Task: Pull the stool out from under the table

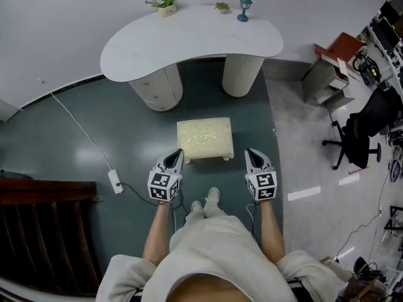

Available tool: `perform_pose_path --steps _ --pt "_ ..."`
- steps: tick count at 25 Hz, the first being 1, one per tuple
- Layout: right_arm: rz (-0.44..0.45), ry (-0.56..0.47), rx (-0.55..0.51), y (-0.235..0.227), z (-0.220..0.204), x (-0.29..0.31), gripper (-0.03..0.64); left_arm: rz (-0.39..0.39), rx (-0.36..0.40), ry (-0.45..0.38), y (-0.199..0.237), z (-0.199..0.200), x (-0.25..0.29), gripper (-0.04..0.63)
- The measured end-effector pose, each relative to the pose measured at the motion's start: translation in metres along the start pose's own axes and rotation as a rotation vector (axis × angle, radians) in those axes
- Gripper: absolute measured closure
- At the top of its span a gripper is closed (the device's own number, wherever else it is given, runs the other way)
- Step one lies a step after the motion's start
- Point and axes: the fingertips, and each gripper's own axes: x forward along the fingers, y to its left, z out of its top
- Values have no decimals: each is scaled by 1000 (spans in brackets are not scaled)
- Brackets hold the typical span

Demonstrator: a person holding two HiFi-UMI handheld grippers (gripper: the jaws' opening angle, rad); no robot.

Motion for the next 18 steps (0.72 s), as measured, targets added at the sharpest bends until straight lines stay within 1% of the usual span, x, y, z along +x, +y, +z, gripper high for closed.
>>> perform_pose_path --steps 5,10,15,18 --pt "-13 -10 -11 0 19 -31 621 2 21 -4 -15 20 -21 584" --pt "-20 -18 -11 0 22 -55 621 16 31 -14 -25 31 -36 584" --pt "-15 -17 -23 6 17 -64 621 30 32 -26 -27 26 -46 584" --pt "-12 -22 -25 9 14 -69 621 40 27 -20 -29 19 -51 584"
